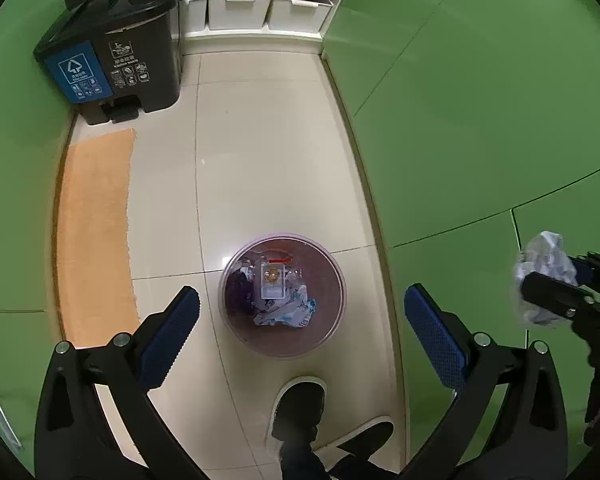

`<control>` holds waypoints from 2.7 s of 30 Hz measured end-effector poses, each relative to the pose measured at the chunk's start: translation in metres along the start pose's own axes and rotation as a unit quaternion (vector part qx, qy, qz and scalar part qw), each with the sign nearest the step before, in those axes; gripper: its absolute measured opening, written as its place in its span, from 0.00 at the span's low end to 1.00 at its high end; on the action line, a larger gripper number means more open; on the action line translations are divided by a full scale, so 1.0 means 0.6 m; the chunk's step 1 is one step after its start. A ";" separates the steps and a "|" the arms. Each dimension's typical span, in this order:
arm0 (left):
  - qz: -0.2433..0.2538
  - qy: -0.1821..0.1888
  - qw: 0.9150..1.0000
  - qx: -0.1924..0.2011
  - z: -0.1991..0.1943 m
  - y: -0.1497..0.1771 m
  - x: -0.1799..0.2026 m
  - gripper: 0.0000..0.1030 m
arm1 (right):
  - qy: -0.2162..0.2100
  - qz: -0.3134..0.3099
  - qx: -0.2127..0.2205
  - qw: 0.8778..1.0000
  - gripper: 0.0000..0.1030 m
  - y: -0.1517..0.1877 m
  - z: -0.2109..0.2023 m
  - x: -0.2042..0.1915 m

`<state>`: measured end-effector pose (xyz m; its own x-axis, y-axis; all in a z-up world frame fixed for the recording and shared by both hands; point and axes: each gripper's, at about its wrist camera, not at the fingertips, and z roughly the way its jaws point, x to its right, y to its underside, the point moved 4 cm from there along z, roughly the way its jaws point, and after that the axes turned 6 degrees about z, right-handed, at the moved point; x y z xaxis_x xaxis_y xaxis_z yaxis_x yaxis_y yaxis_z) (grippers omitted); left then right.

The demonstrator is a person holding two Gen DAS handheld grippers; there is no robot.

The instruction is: Collect trash

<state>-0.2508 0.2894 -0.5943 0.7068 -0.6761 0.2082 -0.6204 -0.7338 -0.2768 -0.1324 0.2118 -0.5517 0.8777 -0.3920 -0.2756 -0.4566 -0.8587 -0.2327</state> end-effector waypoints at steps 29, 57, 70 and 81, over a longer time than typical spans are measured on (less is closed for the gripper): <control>-0.057 -0.062 0.996 0.022 -0.029 0.052 -0.165 0.97 | -0.006 -0.053 -0.065 0.996 0.95 0.001 0.255 -0.093; 0.060 -0.007 0.991 0.123 -0.514 -0.131 0.171 0.97 | 0.031 0.042 0.135 0.989 0.95 -0.068 -0.449 -0.043; 0.194 0.063 0.962 0.181 -0.714 -0.214 0.433 0.97 | 0.123 0.169 0.265 0.941 0.95 0.031 -0.818 0.130; 0.306 0.117 0.925 0.192 -0.766 -0.220 0.639 0.97 | 0.187 0.270 0.328 0.886 0.95 0.210 -0.999 0.240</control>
<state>-0.0542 0.0963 -0.0467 0.1413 -0.9861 0.0874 -0.6814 -0.1610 -0.7140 0.0239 -0.1506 -0.0619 0.4365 -0.8745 -0.2113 -0.7030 -0.1851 -0.6866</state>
